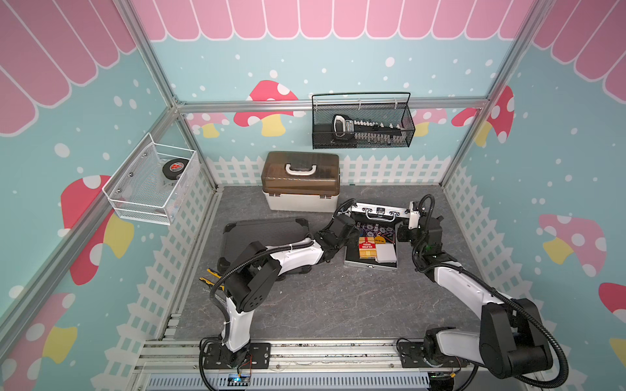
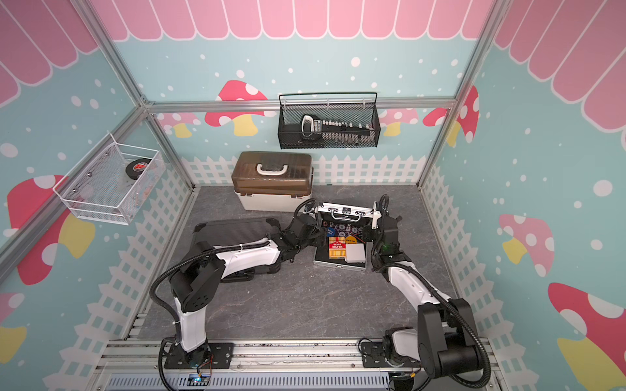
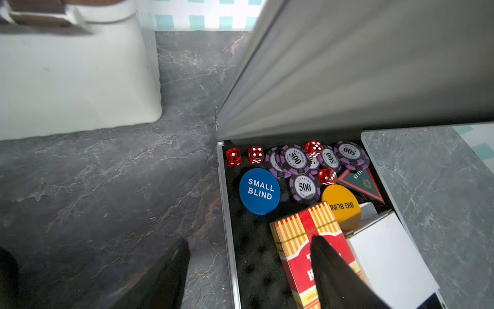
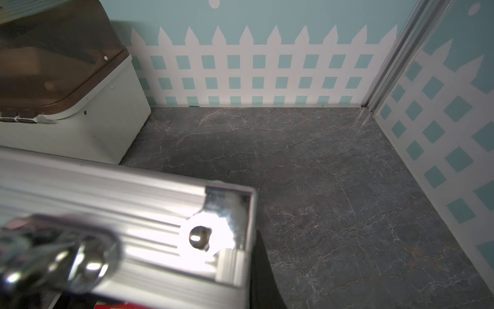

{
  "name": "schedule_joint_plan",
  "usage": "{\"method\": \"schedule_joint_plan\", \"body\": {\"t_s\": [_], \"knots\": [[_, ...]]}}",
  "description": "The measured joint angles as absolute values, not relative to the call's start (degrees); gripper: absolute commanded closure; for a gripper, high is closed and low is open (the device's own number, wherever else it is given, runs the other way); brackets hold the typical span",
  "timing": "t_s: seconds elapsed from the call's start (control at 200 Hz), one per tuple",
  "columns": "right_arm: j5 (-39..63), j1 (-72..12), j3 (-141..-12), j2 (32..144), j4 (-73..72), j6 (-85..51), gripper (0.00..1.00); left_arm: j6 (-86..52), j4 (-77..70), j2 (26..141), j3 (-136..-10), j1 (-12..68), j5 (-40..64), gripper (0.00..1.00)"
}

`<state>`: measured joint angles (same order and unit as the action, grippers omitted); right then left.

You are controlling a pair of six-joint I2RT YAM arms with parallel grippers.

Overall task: Close the poker set cases
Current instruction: Close the lid of the poker set case.

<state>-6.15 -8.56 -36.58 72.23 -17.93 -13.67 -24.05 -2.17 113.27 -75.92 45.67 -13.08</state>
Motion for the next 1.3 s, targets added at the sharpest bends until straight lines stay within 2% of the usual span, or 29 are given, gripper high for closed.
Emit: {"method": "schedule_joint_plan", "body": {"t_s": [0.22,0.74,1.146,1.301], "knots": [[-5.3,-8.7,-34.0,66.7,-13.7,-15.7,0.93,-25.2,-3.0,114.5,-75.9,45.7,-12.2,0.28],[-0.4,-9.5,-32.3,59.7,5.3,-22.2,0.58,-25.6,-3.8,115.6,-75.8,45.8,-10.9,0.28],[8.4,-10.2,-32.3,47.7,15.7,-26.5,0.48,-26.9,-5.0,115.6,-72.1,45.9,-10.9,0.28],[11.7,-10.2,-32.2,45.3,16.2,-28.7,0.48,-26.9,-5.0,115.6,-71.9,46.2,-10.9,0.28]]}}
